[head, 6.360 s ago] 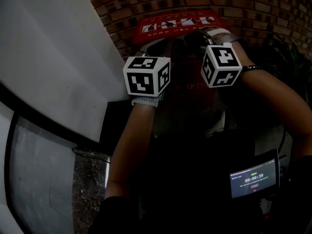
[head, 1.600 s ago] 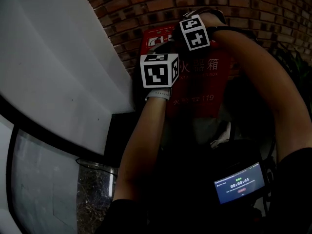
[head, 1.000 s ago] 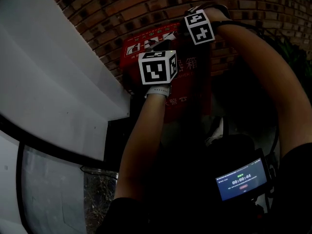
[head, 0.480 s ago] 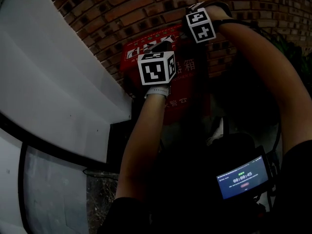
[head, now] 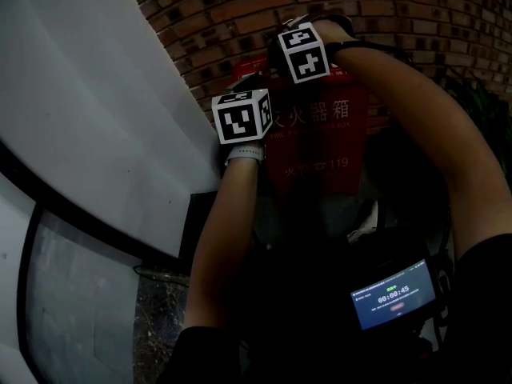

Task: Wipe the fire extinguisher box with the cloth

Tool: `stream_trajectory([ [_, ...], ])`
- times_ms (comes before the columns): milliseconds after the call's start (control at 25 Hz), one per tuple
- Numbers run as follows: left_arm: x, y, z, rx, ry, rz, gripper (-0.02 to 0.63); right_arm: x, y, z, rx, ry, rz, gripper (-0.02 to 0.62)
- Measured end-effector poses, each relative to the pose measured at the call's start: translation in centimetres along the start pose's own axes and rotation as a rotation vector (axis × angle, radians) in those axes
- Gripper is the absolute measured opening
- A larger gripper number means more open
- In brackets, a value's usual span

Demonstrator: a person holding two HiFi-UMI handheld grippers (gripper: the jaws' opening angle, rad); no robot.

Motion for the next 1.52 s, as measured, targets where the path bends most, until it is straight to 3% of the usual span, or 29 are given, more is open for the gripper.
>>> stream_trajectory([
  [320, 4.7, 1.9, -2.6, 0.017, 0.026, 0.049, 0.002, -0.1, -3.7, 9.2, -0.124, 0.036, 0.01, 0.034],
  [560, 5.9, 1.8, -3.7, 0.028, 0.039, 0.05, 0.002, 1.1, -5.8, 10.9, -0.118, 0.086, 0.057, 0.034],
  [960, 4.6, 1.3, -3.8, 0.033, 0.032, 0.033, 0.002, 2.0, -5.4, 8.9, -0.09, 0.064, 0.106, 0.034],
  [1520, -3.7, -1.7, -2.8, 0.026, 0.001, -0.065, 0.002, 4.9, -1.8, 0.5, 0.0, 0.04, 0.101, 0.032],
])
Point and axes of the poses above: the fingertips, and each gripper's own axes: y backward along the fingers, x to its left, z out of its top, the point moved 9 cm from there along y, backward along the fingers, and after that the axes turned 2 degrees about y, right-handed, at the moved point
